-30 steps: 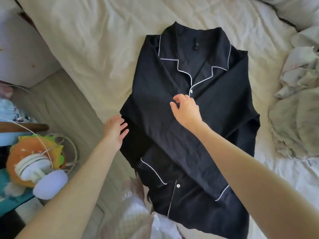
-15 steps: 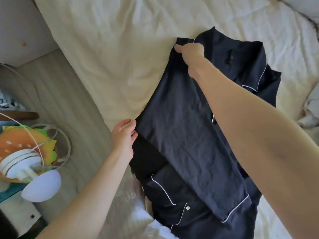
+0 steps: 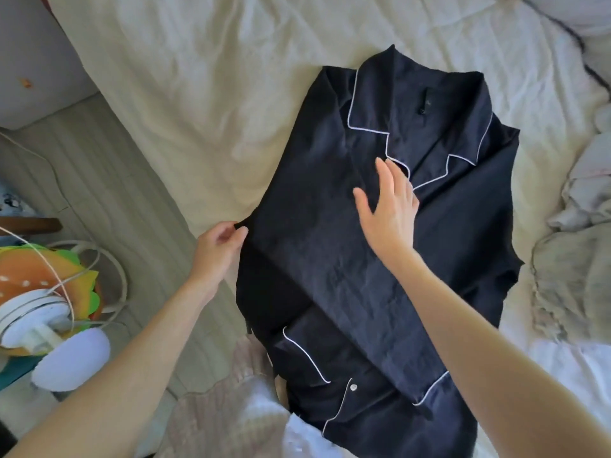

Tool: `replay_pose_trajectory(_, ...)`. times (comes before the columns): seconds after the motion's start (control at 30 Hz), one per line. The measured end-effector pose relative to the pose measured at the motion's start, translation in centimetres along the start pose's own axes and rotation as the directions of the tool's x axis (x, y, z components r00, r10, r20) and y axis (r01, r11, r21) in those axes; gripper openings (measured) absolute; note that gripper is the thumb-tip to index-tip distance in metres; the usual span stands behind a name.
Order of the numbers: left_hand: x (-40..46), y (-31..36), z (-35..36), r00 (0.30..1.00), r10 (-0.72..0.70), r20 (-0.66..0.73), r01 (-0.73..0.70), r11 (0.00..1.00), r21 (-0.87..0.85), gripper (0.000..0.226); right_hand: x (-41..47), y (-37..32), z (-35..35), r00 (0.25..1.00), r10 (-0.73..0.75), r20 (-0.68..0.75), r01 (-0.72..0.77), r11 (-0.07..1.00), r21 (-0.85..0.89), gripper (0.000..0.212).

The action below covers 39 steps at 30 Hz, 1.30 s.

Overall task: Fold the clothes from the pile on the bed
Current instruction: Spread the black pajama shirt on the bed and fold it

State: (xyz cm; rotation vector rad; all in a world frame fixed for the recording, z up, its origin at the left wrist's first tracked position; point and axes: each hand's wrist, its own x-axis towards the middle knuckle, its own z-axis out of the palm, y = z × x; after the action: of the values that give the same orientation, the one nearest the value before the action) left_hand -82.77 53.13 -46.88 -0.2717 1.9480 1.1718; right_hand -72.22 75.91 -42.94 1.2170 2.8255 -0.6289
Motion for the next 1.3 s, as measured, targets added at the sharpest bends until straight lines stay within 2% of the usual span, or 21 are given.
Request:
replay_pose_trajectory(0.07, 0.3, -0.1, 0.0, 0.999, -0.013, 0.03, 0.014, 0.999, -0.029, 0.018, -4.4, 2.1, 0.3, 0.998, -0.069, 0.014, 0.07, 0.994, -0.088, 0.054)
replay_pose_trajectory(0.17, 0.2, -0.9, 0.4, 0.994, -0.039, 0.099, 0.043, 0.999, -0.034, 0.025, -10.4, 4.8, 1.5, 0.981, -0.139, 0.134, 0.163, 0.968, -0.189, 0.054)
replay_pose_trajectory(0.23, -0.5, -2.0, 0.8, 0.988, -0.039, 0.147, 0.03, 0.998, 0.059, 0.028, -13.6, 6.3, 1.8, 0.979, -0.073, 0.19, 0.115, 0.968, -0.222, 0.055)
replay_pose_trajectory(0.33, -2.6, -4.6, 1.3, 0.977, -0.061, 0.204, 0.026, 0.985, 0.171, 0.01, -16.8, 8.7, 1.7, 0.975, 0.034, 0.219, 0.02, 0.97, -0.241, 0.055)
replay_pose_trajectory(0.43, -5.4, -7.5, 1.5, 0.981, -0.098, 0.168, 0.058, 0.973, 0.223, 0.014, -19.4, 11.1, 1.1, 0.972, 0.06, 0.229, -0.007, 0.974, -0.228, 0.056)
replay_pose_trajectory(0.6, -11.2, -13.4, 2.0, 0.982, -0.162, 0.092, 0.11, 0.904, 0.412, 0.024, -24.6, 15.4, 0.3, 0.967, 0.109, 0.23, -0.058, 0.974, -0.218, 0.056)
replay_pose_trajectory(0.77, -16.4, -17.6, 1.7, 0.99, -0.134, -0.052, 0.143, 0.905, 0.402, 0.029, -31.2, 19.8, -0.8, 0.958, 0.136, 0.251, -0.084, 0.974, -0.21, 0.056)
replay_pose_trajectory(0.9, -19.8, -20.0, 1.3, 0.993, -0.099, -0.066, 0.117, 0.9, 0.42, 0.032, -35.5, 22.2, -1.9, 0.952, 0.177, 0.251, -0.138, 0.977, -0.165, 0.054)
replay_pose_trajectory(1.0, -22.0, -21.8, 1.5, 0.991, -0.077, -0.108, 0.118, 0.888, 0.445, 0.025, -37.9, 23.5, -2.4, 0.94, 0.201, 0.274, -0.157, 0.972, -0.173, 0.055)
replay_pose_trajectory(1.07, -23.0, -22.6, 1.5, 0.984, -0.046, -0.17, 0.112, 0.907, 0.405, 0.019, -38.9, 23.8, -2.7, 0.955, 0.19, 0.228, -0.165, 0.979, -0.123, 0.057)
replay_pose_trajectory(1.13, -23.6, -23.0, 1.4, 0.975, -0.016, -0.222, 0.097, 0.929, 0.358, 0.022, -39.5, 23.9, -2.9, 0.963, 0.235, 0.129, -0.229, 0.972, -0.06, 0.058)
replay_pose_trajectory(1.2, -24.0, -23.2, 1.3, 0.968, 0.014, -0.252, 0.071, 0.943, 0.326, 0.025, -40.2, 24.2, -2.9, 0.927, 0.368, 0.066, -0.369, 0.93, 0.0, 0.058)
replay_pose_trajectory(1.3, -24.7, -23.2, 1.4, 0.971, 0.023, -0.237, 0.043, 0.962, 0.27, 0.021, -40.5, 24.8, -2.8, 0.749, 0.653, 0.109, -0.66, 0.725, 0.194, 0.054)
